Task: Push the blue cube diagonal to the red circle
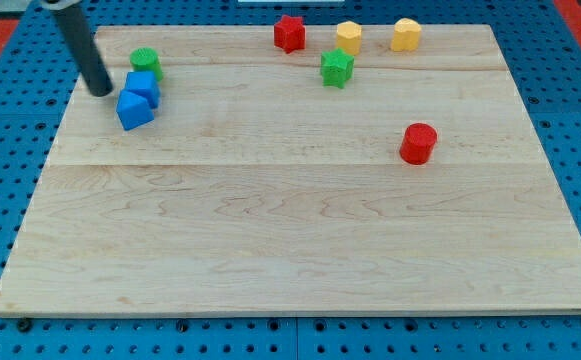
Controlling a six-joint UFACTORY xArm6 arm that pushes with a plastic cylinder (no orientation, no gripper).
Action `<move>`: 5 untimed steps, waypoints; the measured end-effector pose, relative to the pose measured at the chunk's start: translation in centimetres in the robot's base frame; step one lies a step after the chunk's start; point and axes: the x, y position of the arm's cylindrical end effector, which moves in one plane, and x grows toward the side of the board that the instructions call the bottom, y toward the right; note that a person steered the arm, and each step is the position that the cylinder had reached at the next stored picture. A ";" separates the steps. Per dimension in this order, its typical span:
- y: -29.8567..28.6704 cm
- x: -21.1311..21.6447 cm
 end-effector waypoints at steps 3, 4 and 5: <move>17.5 2.4; 17.5 1.0; 16.8 -0.8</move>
